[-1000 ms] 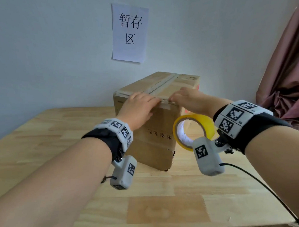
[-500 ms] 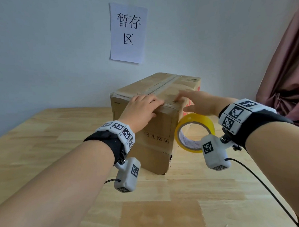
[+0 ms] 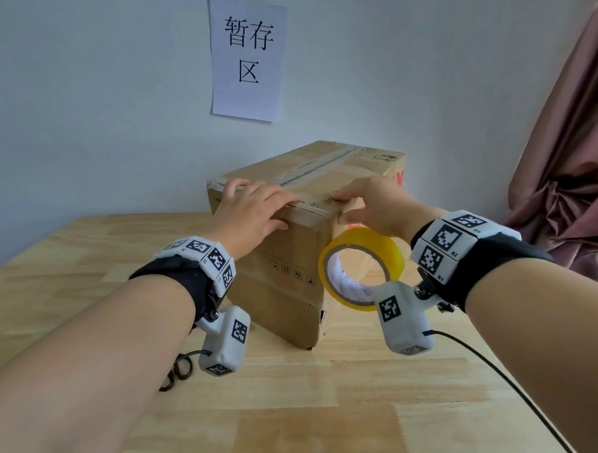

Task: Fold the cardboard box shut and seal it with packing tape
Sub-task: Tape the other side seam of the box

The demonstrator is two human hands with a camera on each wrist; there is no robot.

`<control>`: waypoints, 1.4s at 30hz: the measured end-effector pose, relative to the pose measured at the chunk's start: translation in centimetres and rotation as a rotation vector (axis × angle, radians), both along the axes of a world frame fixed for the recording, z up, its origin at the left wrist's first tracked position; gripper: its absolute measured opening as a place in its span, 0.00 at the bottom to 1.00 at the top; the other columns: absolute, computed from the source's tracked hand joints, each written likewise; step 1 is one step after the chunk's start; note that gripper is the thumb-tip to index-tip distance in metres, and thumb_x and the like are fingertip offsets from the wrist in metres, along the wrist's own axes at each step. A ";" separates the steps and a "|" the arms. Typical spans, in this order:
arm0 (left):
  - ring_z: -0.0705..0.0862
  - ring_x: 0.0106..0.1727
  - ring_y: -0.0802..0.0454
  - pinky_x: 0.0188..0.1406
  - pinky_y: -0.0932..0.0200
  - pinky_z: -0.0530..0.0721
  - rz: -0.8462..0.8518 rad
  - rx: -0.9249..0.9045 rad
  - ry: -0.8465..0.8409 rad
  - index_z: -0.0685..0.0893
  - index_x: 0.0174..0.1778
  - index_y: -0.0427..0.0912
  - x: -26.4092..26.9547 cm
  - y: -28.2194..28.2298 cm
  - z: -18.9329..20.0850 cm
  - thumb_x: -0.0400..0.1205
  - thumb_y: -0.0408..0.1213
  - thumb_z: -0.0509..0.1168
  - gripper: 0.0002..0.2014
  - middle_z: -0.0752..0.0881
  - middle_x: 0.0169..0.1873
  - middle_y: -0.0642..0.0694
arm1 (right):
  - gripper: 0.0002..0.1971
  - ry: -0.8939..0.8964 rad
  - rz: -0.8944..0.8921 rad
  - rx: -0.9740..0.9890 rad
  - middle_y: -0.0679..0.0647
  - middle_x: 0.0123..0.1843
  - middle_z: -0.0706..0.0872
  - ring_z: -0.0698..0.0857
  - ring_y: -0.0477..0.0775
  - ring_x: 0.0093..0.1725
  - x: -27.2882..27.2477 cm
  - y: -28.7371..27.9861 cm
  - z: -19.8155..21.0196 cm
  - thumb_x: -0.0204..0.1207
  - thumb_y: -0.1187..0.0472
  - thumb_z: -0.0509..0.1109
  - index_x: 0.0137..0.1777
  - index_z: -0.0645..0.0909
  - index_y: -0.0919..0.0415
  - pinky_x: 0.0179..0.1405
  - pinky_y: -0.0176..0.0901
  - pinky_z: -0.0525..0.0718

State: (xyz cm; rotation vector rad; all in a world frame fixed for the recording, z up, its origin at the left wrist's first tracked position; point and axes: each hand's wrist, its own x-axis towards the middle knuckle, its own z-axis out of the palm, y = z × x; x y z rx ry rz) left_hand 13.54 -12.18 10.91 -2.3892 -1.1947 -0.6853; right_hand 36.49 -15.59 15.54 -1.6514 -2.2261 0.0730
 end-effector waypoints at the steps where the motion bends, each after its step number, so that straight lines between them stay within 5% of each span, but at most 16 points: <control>1: 0.74 0.71 0.48 0.71 0.49 0.54 0.028 0.002 -0.018 0.77 0.71 0.54 -0.3 0.1 -0.1 0.79 0.46 0.68 0.23 0.80 0.67 0.53 | 0.23 0.002 -0.021 0.003 0.50 0.67 0.83 0.76 0.54 0.68 -0.6 0.0 0.0 0.75 0.57 0.74 0.70 0.80 0.52 0.66 0.43 0.70; 7: 0.72 0.68 0.37 0.66 0.42 0.71 0.373 -0.158 -0.264 0.67 0.74 0.43 -1.5 -0.4 -0.1 0.77 0.47 0.71 0.32 0.68 0.70 0.39 | 0.18 -0.001 -0.115 0.022 0.49 0.60 0.87 0.84 0.52 0.57 -4.3 0.1 0.5 0.75 0.48 0.73 0.64 0.84 0.52 0.57 0.45 0.82; 10: 0.80 0.52 0.39 0.52 0.45 0.81 0.341 -0.372 -0.475 0.68 0.64 0.36 -1.3 -1.8 0.6 0.78 0.44 0.71 0.26 0.74 0.57 0.37 | 0.18 0.078 -0.142 0.012 0.49 0.53 0.88 0.87 0.50 0.45 -5.0 -0.6 0.3 0.76 0.49 0.73 0.63 0.85 0.53 0.42 0.40 0.84; 13: 0.82 0.47 0.41 0.48 0.51 0.81 0.283 -0.562 -0.540 0.79 0.49 0.35 -0.8 -3.1 0.5 0.83 0.37 0.61 0.07 0.82 0.44 0.39 | 0.15 0.169 -0.101 0.003 0.51 0.46 0.87 0.87 0.51 0.39 -5.3 -1.9 -0.3 0.81 0.52 0.68 0.64 0.84 0.57 0.24 0.31 0.75; 16: 0.86 0.42 0.38 0.48 0.42 0.88 0.191 -0.836 -0.927 0.82 0.46 0.35 -0.7 -4.5 -0.3 0.84 0.36 0.53 0.13 0.86 0.44 0.35 | 0.17 0.305 -0.065 -0.071 0.52 0.41 0.85 0.82 0.51 0.35 -5.1 -2.9 -1.1 0.86 0.57 0.57 0.71 0.78 0.55 0.16 0.27 0.72; 18: 0.87 0.48 0.36 0.49 0.42 0.88 0.178 -0.923 -1.078 0.82 0.50 0.39 -0.3 -5.5 -1.0 0.85 0.46 0.53 0.17 0.86 0.51 0.36 | 0.18 0.455 -0.042 -0.148 0.59 0.57 0.85 0.84 0.54 0.41 -4.9 -3.7 -1.6 0.87 0.58 0.53 0.74 0.75 0.52 0.29 0.34 0.82; 19: 0.86 0.52 0.36 0.53 0.40 0.86 0.178 -0.927 -1.051 0.81 0.53 0.41 -0.1 -6.2 -1.1 0.85 0.52 0.52 0.20 0.85 0.53 0.37 | 0.18 0.516 -0.028 -0.170 0.61 0.66 0.82 0.84 0.59 0.53 -4.7 -4.2 -1.8 0.88 0.57 0.53 0.75 0.74 0.52 0.45 0.42 0.86; 20: 0.85 0.57 0.37 0.58 0.39 0.84 0.178 -0.920 -0.991 0.80 0.57 0.41 0.2 -6.7 -1.3 0.84 0.56 0.52 0.22 0.84 0.55 0.39 | 0.19 0.563 -0.011 -0.186 0.61 0.73 0.77 0.80 0.61 0.66 -4.5 -4.8 -1.9 0.88 0.55 0.52 0.76 0.72 0.53 0.62 0.50 0.81; 22: 0.78 0.67 0.41 0.66 0.40 0.79 0.194 -0.899 -0.888 0.72 0.71 0.43 0.7 -7.4 -1.8 0.85 0.56 0.52 0.25 0.78 0.66 0.42 | 0.22 0.612 0.022 -0.202 0.55 0.79 0.70 0.68 0.58 0.78 -4.2 -5.9 -2.4 0.87 0.48 0.53 0.77 0.70 0.54 0.76 0.51 0.66; 24: 0.68 0.77 0.44 0.74 0.43 0.71 0.171 -0.888 -0.845 0.61 0.80 0.45 1.2 -7.7 -2.4 0.87 0.50 0.53 0.26 0.67 0.78 0.44 | 0.24 0.604 0.028 -0.226 0.54 0.77 0.71 0.68 0.56 0.77 -4.0 -6.6 -3.0 0.85 0.43 0.53 0.77 0.70 0.51 0.75 0.50 0.66; 27: 0.61 0.81 0.48 0.79 0.52 0.61 0.100 -0.820 -0.875 0.58 0.82 0.44 1.8 -8.0 -2.8 0.89 0.45 0.50 0.25 0.62 0.81 0.46 | 0.21 0.613 0.025 -0.195 0.55 0.76 0.72 0.70 0.55 0.75 -3.2 -6.5 -3.7 0.88 0.52 0.52 0.78 0.69 0.53 0.71 0.45 0.67; 29: 0.61 0.81 0.50 0.79 0.53 0.60 0.055 -0.781 -0.983 0.61 0.81 0.45 2.0 -8.0 -2.9 0.89 0.49 0.46 0.24 0.64 0.80 0.48 | 0.20 0.554 -0.001 -0.125 0.55 0.75 0.73 0.72 0.52 0.71 -2.3 -5.6 -3.6 0.87 0.61 0.52 0.79 0.68 0.54 0.65 0.40 0.68; 32: 0.66 0.78 0.49 0.78 0.44 0.64 0.059 -0.805 -1.121 0.63 0.80 0.48 1.8 -7.8 -2.2 0.84 0.62 0.44 0.31 0.67 0.78 0.49 | 0.25 0.291 -0.031 0.001 0.56 0.79 0.69 0.68 0.57 0.77 -1.0 -3.7 -2.8 0.83 0.69 0.55 0.79 0.66 0.55 0.72 0.44 0.66; 37: 0.72 0.71 0.48 0.74 0.42 0.68 0.178 -0.968 -1.148 0.67 0.76 0.49 0.5 -5.8 -0.6 0.55 0.87 0.47 0.60 0.72 0.72 0.47 | 0.35 -0.224 0.007 -0.003 0.50 0.86 0.48 0.51 0.56 0.84 -0.1 -0.4 -0.9 0.83 0.48 0.61 0.85 0.49 0.49 0.83 0.58 0.48; 39: 0.77 0.62 0.51 0.71 0.47 0.70 0.181 -1.007 -1.209 0.77 0.67 0.48 0.5 -4.9 -0.5 0.58 0.86 0.44 0.54 0.78 0.63 0.47 | 0.37 -0.330 0.017 -0.028 0.50 0.86 0.43 0.46 0.53 0.85 -0.1 0.8 -0.4 0.82 0.42 0.58 0.85 0.43 0.48 0.82 0.61 0.41; 42: 0.69 0.76 0.49 0.75 0.43 0.68 0.205 -1.077 -1.319 0.65 0.80 0.52 1.0 -3.6 -0.7 0.59 0.85 0.43 0.58 0.69 0.78 0.50 | 0.40 -0.402 0.013 -0.066 0.50 0.86 0.42 0.43 0.52 0.85 -0.3 2.5 -0.4 0.80 0.37 0.56 0.85 0.41 0.50 0.81 0.64 0.35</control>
